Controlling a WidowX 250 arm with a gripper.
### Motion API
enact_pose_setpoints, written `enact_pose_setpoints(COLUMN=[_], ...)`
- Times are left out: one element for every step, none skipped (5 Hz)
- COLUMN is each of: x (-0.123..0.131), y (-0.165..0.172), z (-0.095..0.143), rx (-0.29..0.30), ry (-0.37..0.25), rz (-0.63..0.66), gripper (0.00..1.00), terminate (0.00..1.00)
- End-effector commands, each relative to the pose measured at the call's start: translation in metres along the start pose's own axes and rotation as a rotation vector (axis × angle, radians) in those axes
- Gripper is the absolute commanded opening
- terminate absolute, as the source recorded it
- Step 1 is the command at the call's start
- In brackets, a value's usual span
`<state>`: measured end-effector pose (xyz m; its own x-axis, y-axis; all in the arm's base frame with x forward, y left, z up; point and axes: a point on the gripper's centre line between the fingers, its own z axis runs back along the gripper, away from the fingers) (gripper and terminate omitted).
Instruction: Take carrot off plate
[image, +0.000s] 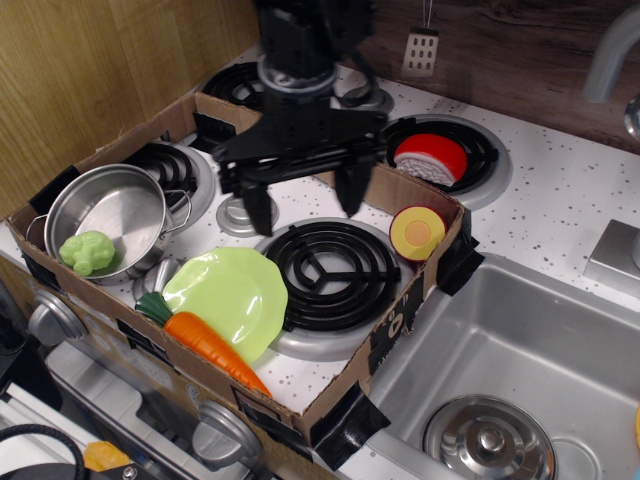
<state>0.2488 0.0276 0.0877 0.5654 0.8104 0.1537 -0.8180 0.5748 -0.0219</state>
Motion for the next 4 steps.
enact_pose_setpoints(x=[-0.004,-0.011,-0.013,-0.008], y=[0.015,0.027,0.035,0.037], z=[-0.015,-0.022,-0.029,-0.035], rx=[0.043,0.067,0.073,0.066], ry=[-0.048,-0.012,-0.031,-0.03], rz=[0.282,0.317,0.339,0.341], gripper=[1.0,1.0,1.0,1.0], terminate=[0.0,0.0,0.0,0.0])
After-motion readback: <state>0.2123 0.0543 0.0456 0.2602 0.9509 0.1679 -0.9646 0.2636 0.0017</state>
